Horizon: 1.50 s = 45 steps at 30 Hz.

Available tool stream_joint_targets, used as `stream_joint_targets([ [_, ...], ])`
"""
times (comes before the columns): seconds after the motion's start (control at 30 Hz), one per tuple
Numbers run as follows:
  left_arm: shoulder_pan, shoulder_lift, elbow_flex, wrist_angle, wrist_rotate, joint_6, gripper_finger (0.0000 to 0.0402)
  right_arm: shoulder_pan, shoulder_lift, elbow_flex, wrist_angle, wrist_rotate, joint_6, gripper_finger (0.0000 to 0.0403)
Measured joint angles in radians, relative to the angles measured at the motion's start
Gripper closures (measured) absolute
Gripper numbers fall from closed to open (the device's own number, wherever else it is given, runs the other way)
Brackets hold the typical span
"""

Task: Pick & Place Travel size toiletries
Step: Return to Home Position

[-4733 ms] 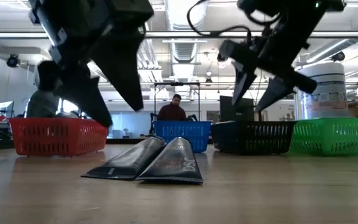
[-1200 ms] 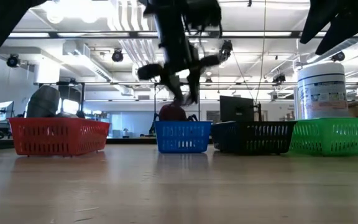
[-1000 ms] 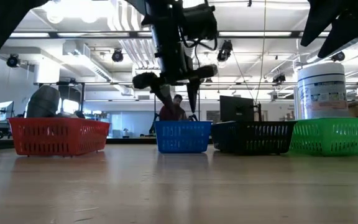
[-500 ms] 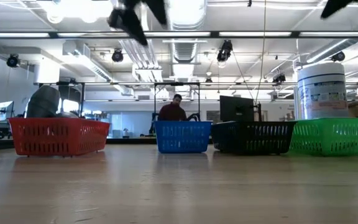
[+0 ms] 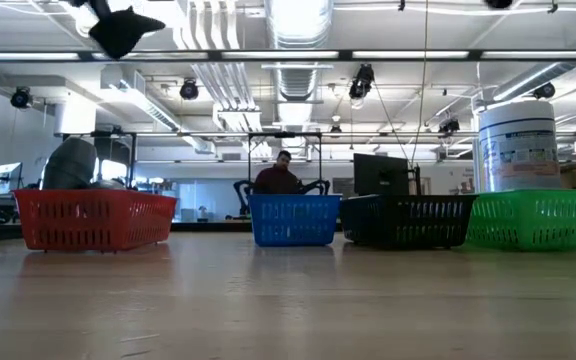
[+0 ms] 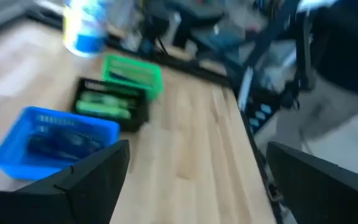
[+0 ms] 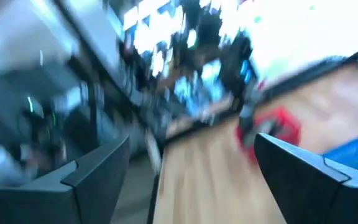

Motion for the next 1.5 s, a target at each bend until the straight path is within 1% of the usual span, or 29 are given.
stream_joint_targets([
  [0.07,0.036,-0.129,-0.112,0.047,0.000,0.001,0.0019,-0.074,-0.052,-0.087,0.111,-0.005,-0.009,0.0070],
  [0.13,0.079,-0.249,-0.197,0.065,0.000,0.008,0.0019,-0.141,-0.090,-0.175,0.159,-0.010,0.002,0.0074],
  [0.2,0.122,-0.369,-0.263,0.071,-0.001,0.031,0.0019,-0.206,-0.118,-0.261,0.225,-0.046,-0.007,0.0075],
  [0.27,0.161,-0.485,-0.313,0.075,-0.001,0.061,0.0019,-0.262,-0.143,-0.348,0.318,-0.084,-0.056,0.0073],
  [0.4,0.206,-0.685,-0.391,0.085,-0.034,0.100,0.0019,-0.336,-0.162,-0.535,0.685,-0.114,-0.182,0.0061],
  [0.43,0.210,-0.713,-0.411,0.104,-0.052,0.100,0.0019,-0.349,-0.157,-0.583,0.785,-0.116,-0.207,0.0057],
  [0.47,0.215,-0.713,-0.432,0.086,-0.065,0.099,0.0019,-0.360,-0.156,-0.631,0.867,-0.115,-0.225,0.0054],
  [0.5,0.215,-0.713,-0.445,0.024,-0.071,0.097,0.0019,-0.367,-0.156,-0.677,0.944,-0.115,-0.236,0.0051],
  [0.53,0.214,-0.709,-0.440,0.023,-0.073,0.098,0.0019,-0.371,-0.157,-0.713,1.017,-0.116,-0.240,0.0049],
  [0.57,0.214,-0.685,-0.430,0.059,-0.073,0.098,0.0019,-0.374,-0.159,-0.750,1.075,-0.122,-0.240,0.0047],
  [0.6,0.214,-0.664,-0.433,0.073,-0.079,0.093,0.0019,-0.379,-0.160,-0.755,1.043,-0.122,-0.234,0.0045],
  [0.67,0.215,-0.665,-0.446,0.008,-0.096,0.077,0.0019,-0.387,-0.176,-0.749,0.970,-0.140,-0.224,0.0042],
  [0.73,0.215,-0.653,-0.438,0.052,-0.114,0.076,0.0019,-0.402,-0.179,-0.757,0.927,-0.160,-0.224,0.0042],
  [0.8,0.215,-0.671,-0.448,0.016,-0.141,0.084,0.0019,-0.422,-0.192,-0.757,0.858,-0.184,-0.222,0.0045],
  [0.87,0.215,-0.683,-0.444,0.025,-0.171,0.104,0.0019,-0.445,-0.217,-0.757,0.797,-0.214,-0.233,0.0050],
  [0.93,0.215,-0.711,-0.446,-0.051,-0.218,0.110,0.0019,-0.468,-0.248,-0.757,0.736,-0.225,-0.235,0.0056],
  [0.97,0.215,-0.712,-0.448,-0.093,-0.242,0.090,0.0019,-0.476,-0.266,-0.757,0.691,-0.223,-0.203,0.0059],
  [1.03,0.215,-0.712,-0.442,-0.150,-0.249,-0.018,0.0019,-0.482,-0.289,-0.757,0.616,-0.222,-0.087,0.0065],
  [1.17,0.215,-0.684,-0.449,-0.183,-0.246,-0.214,0.0019,-0.480,-0.290,-0.757,0.512,-0.223,0.106,0.0076],
  [1.3,0.215,-0.663,-0.450,-0.171,-0.246,-0.280,0.0019,-0.479,-0.287,-0.757,0.439,-0.221,0.197,0.0076],
  [1.37,0.211,-0.681,-0.476,-0.160,-0.245,-0.285,0.0019,-0.471,-0.351,-0.757,0.337,-0.221,0.218,0.0072],
  [1.43,0.209,-0.715,-0.503,-0.150,-0.245,-0.285,0.0019,-0.471,-0.431,-0.754,0.275,-0.220,0.221,0.0066],
  [1.5,0.208,-0.713,-0.527,-0.162,-0.245,-0.286,0.0019,-0.471,-0.517,-0.757,0.178,-0.215,0.221,0.0060],
])
